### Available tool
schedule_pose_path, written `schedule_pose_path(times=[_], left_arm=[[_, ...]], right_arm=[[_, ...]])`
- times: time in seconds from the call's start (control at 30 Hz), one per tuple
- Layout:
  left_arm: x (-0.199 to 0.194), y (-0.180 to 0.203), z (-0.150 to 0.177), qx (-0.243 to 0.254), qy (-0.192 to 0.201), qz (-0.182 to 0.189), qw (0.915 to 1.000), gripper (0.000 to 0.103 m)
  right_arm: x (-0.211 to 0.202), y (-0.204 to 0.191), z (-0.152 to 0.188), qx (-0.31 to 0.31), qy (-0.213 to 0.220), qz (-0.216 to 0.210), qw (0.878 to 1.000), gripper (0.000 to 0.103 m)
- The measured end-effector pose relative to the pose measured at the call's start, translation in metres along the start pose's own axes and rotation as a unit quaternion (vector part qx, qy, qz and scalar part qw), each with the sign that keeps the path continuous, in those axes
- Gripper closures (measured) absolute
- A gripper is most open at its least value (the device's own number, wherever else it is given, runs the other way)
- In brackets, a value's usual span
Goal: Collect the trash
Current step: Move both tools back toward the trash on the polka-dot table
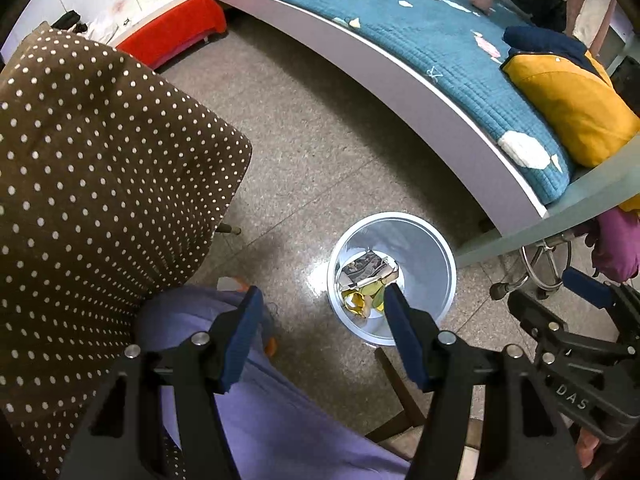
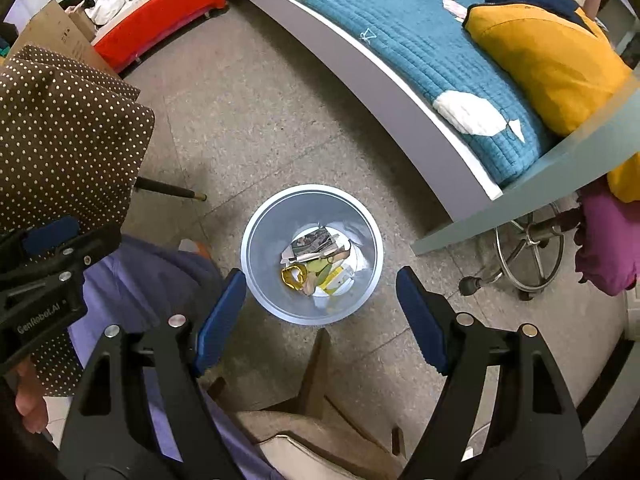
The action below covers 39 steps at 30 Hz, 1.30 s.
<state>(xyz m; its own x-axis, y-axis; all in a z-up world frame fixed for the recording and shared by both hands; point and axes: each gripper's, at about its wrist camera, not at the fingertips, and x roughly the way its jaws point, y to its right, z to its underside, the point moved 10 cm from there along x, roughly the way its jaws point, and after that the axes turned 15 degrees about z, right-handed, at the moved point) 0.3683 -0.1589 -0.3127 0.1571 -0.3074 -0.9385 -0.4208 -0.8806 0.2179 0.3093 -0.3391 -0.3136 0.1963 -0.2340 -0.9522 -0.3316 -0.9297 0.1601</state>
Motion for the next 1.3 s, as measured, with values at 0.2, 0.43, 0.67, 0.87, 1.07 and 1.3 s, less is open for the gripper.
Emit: schedule_pose_path(times=[0.2,0.43,0.67,0.87,1.07,1.3], left_arm=[[-0.020,0.006,-0.002,0.007,0.016,0.007,0.9998,0.041],[-0.059,0.014,-0.010,0.024,0.057,0.008,0.9980,0.041],[-0.104,0.016,-0.019,0.028,0.105,0.007,0.9941,0.041],[-0.148,0.002,-0.015,0.004,0.152,0.006,0.9884,0.039],[-0.196,-0.025,-0.007,-0.025,0.202,-0.004,0.9790,0.036],[-0.244,-0.074,0.009,-0.075,0.249,-0.037,0.9649,0.032]], right_arm=[[-0.023,0.002,-0.007,0.007,0.026,-0.005,1.000,0.027],[-0.058,0.004,-0.027,0.021,0.070,-0.006,0.997,0.027],[-0.100,-0.007,-0.047,0.011,0.123,-0.010,0.992,0.027],[-0.144,-0.026,-0.059,0.010,0.174,-0.034,0.984,0.027],[-0.173,-0.058,-0.066,-0.016,0.205,-0.054,0.977,0.027],[-0.205,-0.114,-0.071,-0.060,0.232,-0.089,0.967,0.027]])
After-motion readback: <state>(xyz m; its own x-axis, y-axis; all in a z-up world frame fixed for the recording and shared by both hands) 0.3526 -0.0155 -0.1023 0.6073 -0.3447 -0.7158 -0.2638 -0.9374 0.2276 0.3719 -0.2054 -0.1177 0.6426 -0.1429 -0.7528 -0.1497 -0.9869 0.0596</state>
